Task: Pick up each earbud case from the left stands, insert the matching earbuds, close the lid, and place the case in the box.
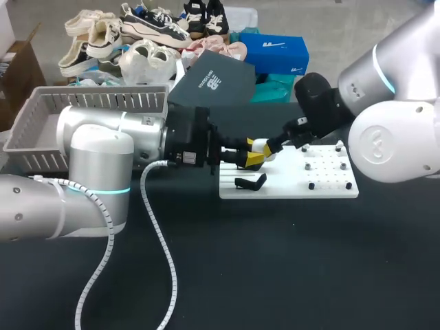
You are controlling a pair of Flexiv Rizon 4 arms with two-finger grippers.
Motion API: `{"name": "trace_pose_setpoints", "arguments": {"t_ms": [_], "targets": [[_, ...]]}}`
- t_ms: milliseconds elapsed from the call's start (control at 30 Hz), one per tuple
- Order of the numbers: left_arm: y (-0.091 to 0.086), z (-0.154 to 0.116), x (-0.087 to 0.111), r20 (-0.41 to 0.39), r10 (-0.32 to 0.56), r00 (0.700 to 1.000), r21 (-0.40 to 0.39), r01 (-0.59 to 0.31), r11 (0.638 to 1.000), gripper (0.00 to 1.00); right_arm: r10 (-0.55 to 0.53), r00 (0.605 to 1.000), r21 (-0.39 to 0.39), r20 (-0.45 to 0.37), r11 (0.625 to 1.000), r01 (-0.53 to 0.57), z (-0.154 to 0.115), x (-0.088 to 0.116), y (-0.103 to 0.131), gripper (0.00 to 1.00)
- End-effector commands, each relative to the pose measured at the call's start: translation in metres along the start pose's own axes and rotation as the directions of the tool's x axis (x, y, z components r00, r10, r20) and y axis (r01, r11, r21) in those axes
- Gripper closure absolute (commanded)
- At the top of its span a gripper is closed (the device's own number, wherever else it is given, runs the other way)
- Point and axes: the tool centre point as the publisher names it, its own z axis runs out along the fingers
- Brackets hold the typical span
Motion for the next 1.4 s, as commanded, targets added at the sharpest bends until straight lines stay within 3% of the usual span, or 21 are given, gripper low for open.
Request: {"name": "trace_pose_setpoints", "arguments": {"t_ms": [33,333,733,933,1100,1400], "targets": [[0.002,0.001,0.000,0.000,0.000,1.000,0.005,0.000,1.000,1.00,0.002,1.000,0.012,0.001,1.000,-0.002,0.000,-0.002,0.001,0.00],[0.002,0.001,0.000,0.000,0.000,1.000,0.005,0.000,1.000,1.00,-0.002,1.000,0.029,0.008,1.000,0.002,-0.005,-0.007,-0.001,0.00],[0.002,0.001,0.000,0.000,0.000,1.000,0.005,0.000,1.000,1.00,-0.066,0.997,0.099,0.048,0.993,0.061,-0.023,-0.033,-0.005,0.00],[0.002,0.001,0.000,0.000,0.000,1.000,0.005,0.000,1.000,1.00,-0.120,0.992,0.247,0.036,0.963,0.107,-0.048,-0.028,-0.033,0.00],[0.002,0.001,0.000,0.000,0.000,1.000,0.005,0.000,1.000,1.00,-0.078,0.997,0.336,0.014,0.939,0.068,-0.064,-0.015,-0.067,0.00],[0.004,0.005,-0.011,-0.025,0.095,0.995,0.017,-0.095,0.995,1.00,0.047,0.999,0.342,0.009,0.938,-0.047,-0.079,0.007,-0.101,0.00]]}}
